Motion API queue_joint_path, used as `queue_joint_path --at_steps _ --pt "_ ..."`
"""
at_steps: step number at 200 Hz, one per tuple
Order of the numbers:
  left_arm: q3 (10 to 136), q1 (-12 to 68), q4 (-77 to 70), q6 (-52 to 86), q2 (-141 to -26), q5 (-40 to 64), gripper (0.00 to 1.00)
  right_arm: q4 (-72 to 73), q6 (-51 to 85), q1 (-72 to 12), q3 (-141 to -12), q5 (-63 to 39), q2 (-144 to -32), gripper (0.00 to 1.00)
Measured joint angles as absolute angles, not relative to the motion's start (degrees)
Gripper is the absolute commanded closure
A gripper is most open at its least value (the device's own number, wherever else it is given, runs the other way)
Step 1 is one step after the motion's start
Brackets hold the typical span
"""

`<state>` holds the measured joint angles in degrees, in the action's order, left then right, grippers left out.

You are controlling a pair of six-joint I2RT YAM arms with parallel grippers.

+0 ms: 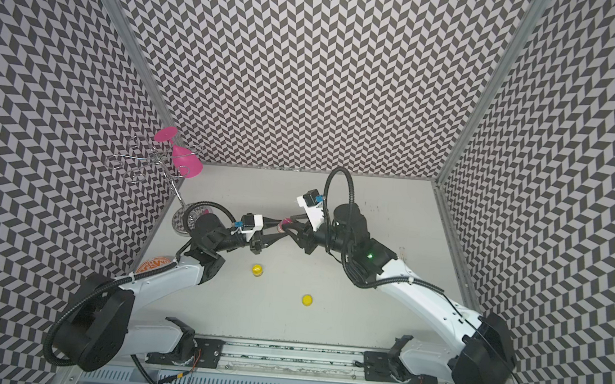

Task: Close the paint jar lid
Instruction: Screw the lid onto the paint jar.

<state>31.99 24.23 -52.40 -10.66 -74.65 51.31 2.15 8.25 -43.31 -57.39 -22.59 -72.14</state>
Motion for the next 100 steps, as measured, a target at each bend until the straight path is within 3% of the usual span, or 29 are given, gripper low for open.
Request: queue_joint_path --at_steps 100 --pt "30.7 20.9 -66.6 5.1 -75.0 55.7 0.71 17.4 12.1 -43.6 -54.8 -26.6 -74.4 0.77"
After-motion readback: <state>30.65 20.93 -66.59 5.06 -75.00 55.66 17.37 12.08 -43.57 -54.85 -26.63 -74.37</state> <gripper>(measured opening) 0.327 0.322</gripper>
